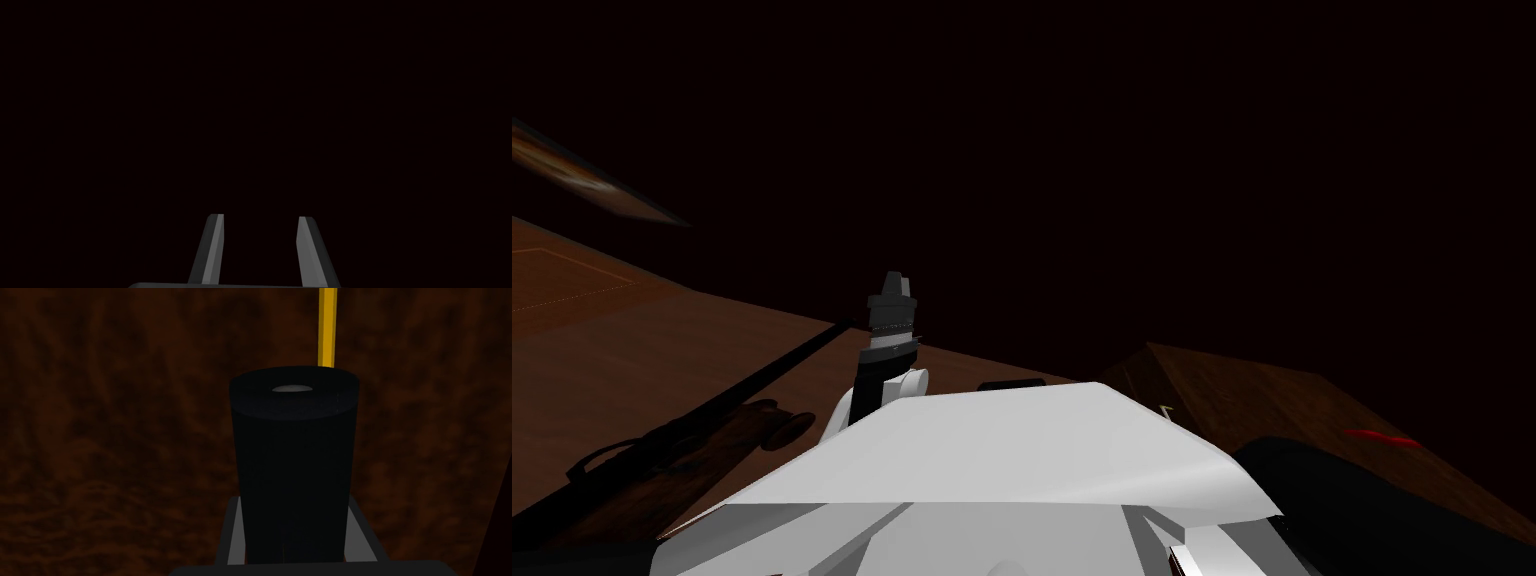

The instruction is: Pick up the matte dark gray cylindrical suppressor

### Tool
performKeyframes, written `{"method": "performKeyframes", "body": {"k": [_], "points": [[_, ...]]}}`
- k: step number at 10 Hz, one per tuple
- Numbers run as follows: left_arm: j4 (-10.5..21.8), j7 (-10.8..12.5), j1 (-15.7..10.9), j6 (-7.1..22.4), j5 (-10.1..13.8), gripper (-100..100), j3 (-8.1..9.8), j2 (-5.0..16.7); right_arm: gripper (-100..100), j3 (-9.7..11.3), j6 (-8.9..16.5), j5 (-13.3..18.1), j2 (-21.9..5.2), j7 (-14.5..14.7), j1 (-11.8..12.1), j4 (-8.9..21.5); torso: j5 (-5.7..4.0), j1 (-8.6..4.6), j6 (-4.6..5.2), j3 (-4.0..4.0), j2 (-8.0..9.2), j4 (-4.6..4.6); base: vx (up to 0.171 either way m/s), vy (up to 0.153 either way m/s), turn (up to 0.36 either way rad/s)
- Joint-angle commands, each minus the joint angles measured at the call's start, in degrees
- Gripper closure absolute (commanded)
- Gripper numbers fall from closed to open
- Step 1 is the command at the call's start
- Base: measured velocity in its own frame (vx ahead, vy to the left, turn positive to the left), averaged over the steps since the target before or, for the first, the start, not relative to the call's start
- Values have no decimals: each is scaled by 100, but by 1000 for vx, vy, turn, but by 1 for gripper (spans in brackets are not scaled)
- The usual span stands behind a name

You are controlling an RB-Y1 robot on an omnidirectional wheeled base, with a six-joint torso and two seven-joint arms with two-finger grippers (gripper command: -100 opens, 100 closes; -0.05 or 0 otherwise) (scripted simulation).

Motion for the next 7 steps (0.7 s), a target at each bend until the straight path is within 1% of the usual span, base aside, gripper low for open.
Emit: {"method": "performKeyframes", "body": {"k": [1, 2, 3, 4, 5, 6, 7], "points": [[0, 0, 0, 0, 0, 0, 0, 0, 100, -32, 96, -37, -43, 6, 74, -180, 0, 0, 0, 0, 0, 0, 0, 0, 0], [0, 0, 0, 0, 0, 0, 0, 0, 100, -74, 203, -90, -300, -141, 135, -432, -1, 0, -1, -6, -10, -2, -37, 16, -54], [0, 0, 0, 0, 0, 0, 0, 0, 100, -116, 310, -144, -461, -287, 196, -608, 1, 4, -4, -4, -5, -1, -85, 27, -65], [0, 0, 0, 0, 0, 0, 0, 0, 100, -116, 310, -144, -556, -287, 196, -683, 5, 11, -1, 3, 7, 0, -74, 14, -24], [0, 0, 0, 0, 0, 0, 0, 0, 100, -159, 416, -197, -795, -434, 257, -910, 4, 9, -2, 4, 8, 1, -70, 15, -42], [0, 0, 0, 0, 0, 0, 0, 0, 100, -159, 416, -197, -813, -434, 257, -935, 3, 7, -5, 4, 7, 1, -57, 13, -11], [0, 0, 0, 0, 0, 0, 0, 0, 100, -201, 523, -250, -1034, -581, 318, -1117, 6, 10, 0, 2, 5, 0, -72, 13, -55]]}}
